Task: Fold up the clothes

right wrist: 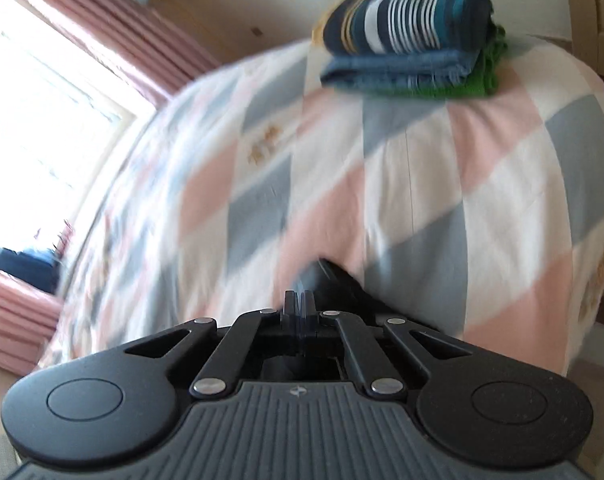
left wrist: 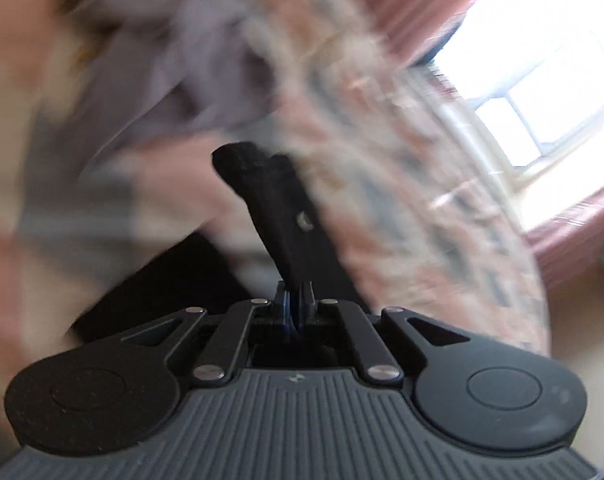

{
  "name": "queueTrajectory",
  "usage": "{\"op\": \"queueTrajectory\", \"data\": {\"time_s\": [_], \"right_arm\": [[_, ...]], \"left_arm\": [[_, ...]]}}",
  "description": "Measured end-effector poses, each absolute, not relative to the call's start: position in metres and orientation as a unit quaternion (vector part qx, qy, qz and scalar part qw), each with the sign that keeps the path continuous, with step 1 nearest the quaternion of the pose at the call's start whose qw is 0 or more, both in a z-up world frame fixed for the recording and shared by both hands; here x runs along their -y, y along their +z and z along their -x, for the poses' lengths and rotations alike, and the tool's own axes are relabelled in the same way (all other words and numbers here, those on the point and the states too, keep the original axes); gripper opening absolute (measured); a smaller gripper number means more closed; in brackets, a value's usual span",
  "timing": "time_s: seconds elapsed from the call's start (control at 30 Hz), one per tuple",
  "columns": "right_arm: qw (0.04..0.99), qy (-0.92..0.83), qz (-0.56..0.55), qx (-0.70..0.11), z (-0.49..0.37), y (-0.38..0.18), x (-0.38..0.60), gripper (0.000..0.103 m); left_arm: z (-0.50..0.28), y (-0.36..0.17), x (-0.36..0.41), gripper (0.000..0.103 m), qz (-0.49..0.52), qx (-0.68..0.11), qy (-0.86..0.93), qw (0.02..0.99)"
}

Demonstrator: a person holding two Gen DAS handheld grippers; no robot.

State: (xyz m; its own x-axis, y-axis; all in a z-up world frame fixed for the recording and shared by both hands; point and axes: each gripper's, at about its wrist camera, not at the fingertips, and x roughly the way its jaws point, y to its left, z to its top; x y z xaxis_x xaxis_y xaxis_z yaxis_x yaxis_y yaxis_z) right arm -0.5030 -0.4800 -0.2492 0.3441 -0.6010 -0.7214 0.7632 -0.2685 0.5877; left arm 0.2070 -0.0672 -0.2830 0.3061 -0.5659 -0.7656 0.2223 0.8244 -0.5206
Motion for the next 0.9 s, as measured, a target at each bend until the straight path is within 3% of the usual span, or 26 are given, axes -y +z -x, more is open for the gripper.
{"op": "queueTrajectory", "data": {"time_s": [0.1,0.2,0.27,0.33,0.57,0.63,0.77,0.83,0.87,0.9], "right_arm": [[0.570,-0.563,-0.589,-0.107,0.517,-0.273,0.479,0.001],[0.533,-0.545,-0.637,-0.117,0.521,-0.301,0.465,0.011],[0.521,-0.533,-0.657,-0.110,0.522,-0.313,0.455,0.023],[0.512,-0.523,-0.673,-0.103,0.523,-0.325,0.447,0.033],[0.515,-0.515,-0.681,-0.070,0.533,-0.341,0.458,0.037],[0.517,-0.513,-0.682,-0.066,0.531,-0.346,0.463,0.037],[0.494,-0.518,-0.691,-0.107,0.521,-0.365,0.476,0.043],[0.485,-0.522,-0.692,-0.113,0.516,-0.372,0.479,0.043],[0.487,-0.524,-0.689,-0.117,0.514,-0.373,0.480,0.041],[0.496,-0.524,-0.681,-0.126,0.511,-0.369,0.482,0.032]], "left_arm": [[-0.200,-0.333,0.045,0.002,0.178,-0.595,-0.164,0.766],[-0.192,-0.349,0.034,0.005,0.210,-0.599,-0.122,0.763],[-0.193,-0.345,0.043,0.017,0.204,-0.596,-0.126,0.766],[-0.194,-0.338,0.051,0.020,0.177,-0.594,-0.128,0.774],[-0.194,-0.341,0.067,0.026,0.135,-0.597,-0.114,0.782],[-0.193,-0.344,0.072,0.033,0.121,-0.599,-0.117,0.783],[-0.194,-0.351,0.087,0.039,0.102,-0.601,-0.115,0.784],[-0.194,-0.354,0.092,0.036,0.098,-0.601,-0.115,0.785],[-0.194,-0.352,0.093,0.030,0.097,-0.596,-0.119,0.788],[-0.194,-0.351,0.093,0.008,0.096,-0.590,-0.124,0.792]]}}
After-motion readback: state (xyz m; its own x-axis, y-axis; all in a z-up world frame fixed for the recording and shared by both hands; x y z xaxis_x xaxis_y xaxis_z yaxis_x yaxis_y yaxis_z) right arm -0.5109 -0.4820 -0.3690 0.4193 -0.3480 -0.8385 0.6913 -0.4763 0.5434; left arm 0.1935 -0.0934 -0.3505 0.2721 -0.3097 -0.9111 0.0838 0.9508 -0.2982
